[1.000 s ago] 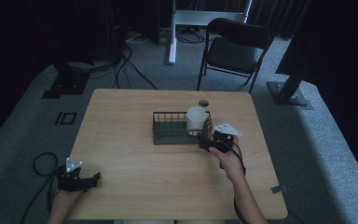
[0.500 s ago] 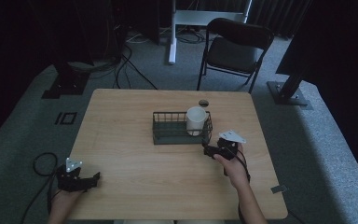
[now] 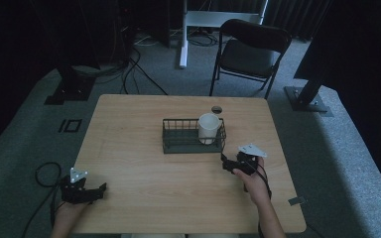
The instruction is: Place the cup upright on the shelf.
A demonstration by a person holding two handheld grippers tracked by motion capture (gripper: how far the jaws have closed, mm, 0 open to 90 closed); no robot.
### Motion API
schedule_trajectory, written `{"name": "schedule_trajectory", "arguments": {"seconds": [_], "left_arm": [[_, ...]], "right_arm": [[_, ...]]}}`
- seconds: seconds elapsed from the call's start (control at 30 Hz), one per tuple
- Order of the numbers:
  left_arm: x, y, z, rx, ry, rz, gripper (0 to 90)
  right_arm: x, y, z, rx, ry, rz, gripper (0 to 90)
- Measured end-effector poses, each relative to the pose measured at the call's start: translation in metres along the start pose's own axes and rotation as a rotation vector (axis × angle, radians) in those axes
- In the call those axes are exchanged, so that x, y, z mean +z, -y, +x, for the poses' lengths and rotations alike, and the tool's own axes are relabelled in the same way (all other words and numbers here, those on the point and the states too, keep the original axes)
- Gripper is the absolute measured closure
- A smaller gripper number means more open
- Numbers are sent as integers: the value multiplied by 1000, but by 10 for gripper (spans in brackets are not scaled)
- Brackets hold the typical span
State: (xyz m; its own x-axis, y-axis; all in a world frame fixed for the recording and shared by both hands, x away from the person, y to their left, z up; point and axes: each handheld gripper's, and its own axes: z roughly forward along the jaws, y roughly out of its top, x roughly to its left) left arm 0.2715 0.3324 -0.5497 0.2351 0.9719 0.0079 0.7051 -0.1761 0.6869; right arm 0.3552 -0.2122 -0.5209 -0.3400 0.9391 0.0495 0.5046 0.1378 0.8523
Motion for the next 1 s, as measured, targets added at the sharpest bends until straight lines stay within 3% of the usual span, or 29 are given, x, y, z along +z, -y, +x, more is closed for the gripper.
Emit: {"name": "schedule_trajectory", "arguments": {"seconds": [0.17, 0.6, 1.0], "left_arm": [[0, 0, 0, 0, 0, 0, 9], [0, 0, 0, 2, 0, 2, 9], [0, 0, 0, 2, 0, 1, 9]], "right_arm": [[-2, 3, -3, 7, 10, 10, 126], [-10, 15, -27, 33, 77, 50, 127], [-22, 32, -45, 37, 86, 100, 127]]}}
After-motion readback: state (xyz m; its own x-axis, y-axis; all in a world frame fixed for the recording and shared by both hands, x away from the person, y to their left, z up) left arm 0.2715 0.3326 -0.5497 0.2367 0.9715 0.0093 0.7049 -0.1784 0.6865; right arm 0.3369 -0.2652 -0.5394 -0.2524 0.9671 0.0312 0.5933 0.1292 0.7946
